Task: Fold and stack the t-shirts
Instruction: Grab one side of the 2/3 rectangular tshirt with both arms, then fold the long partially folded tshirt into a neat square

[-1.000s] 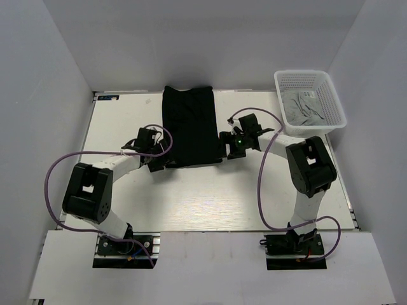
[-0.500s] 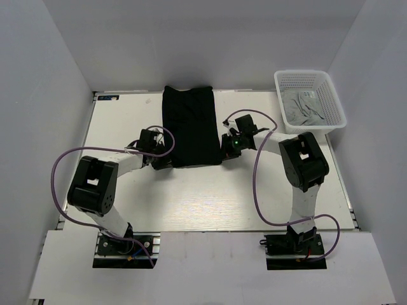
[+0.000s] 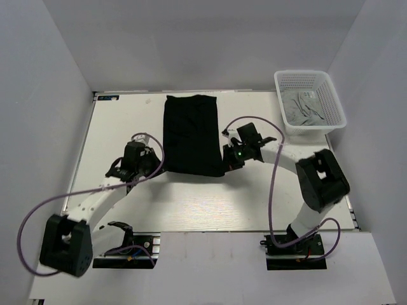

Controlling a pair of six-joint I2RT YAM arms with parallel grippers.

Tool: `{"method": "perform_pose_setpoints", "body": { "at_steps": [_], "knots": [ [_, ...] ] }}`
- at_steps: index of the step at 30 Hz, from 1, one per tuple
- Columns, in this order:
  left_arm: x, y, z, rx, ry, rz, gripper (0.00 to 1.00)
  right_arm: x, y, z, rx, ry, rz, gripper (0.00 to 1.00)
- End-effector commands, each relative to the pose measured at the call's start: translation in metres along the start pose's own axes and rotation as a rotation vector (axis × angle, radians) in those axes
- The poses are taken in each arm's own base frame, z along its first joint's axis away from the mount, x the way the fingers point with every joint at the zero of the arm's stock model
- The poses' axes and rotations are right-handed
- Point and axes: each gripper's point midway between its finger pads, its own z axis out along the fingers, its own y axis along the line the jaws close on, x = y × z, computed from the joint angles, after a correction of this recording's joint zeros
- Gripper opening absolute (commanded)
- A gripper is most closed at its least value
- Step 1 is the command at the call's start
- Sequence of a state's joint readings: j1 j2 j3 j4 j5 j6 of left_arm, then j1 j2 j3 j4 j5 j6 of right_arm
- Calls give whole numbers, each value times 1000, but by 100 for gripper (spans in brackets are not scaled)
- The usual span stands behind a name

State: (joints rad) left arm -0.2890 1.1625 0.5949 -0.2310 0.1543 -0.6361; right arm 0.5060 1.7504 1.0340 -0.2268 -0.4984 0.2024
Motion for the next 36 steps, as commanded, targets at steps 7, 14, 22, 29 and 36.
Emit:
{"method": "perform_pose_setpoints", "body": {
  "at_steps": [7,14,22,29,36],
  "knots": [
    [72,-30,-80,231,171,-85,0,88,71,-67,-110,66,-26,0],
    [18,-57,-139,283,-76,19,0,70,94,-104,-98,-52,-60,0],
    [-40,-78,-112,305,-260,9,0,-2,80,-110,51,-232,5,0],
    [-91,-85,-90,230,-356,-48,0,-51,66,-116,132,-338,32,0],
    [-134,-78,-64,111,-443,-74,0,-102,58,-122,157,-402,43,0]
  ]
}}
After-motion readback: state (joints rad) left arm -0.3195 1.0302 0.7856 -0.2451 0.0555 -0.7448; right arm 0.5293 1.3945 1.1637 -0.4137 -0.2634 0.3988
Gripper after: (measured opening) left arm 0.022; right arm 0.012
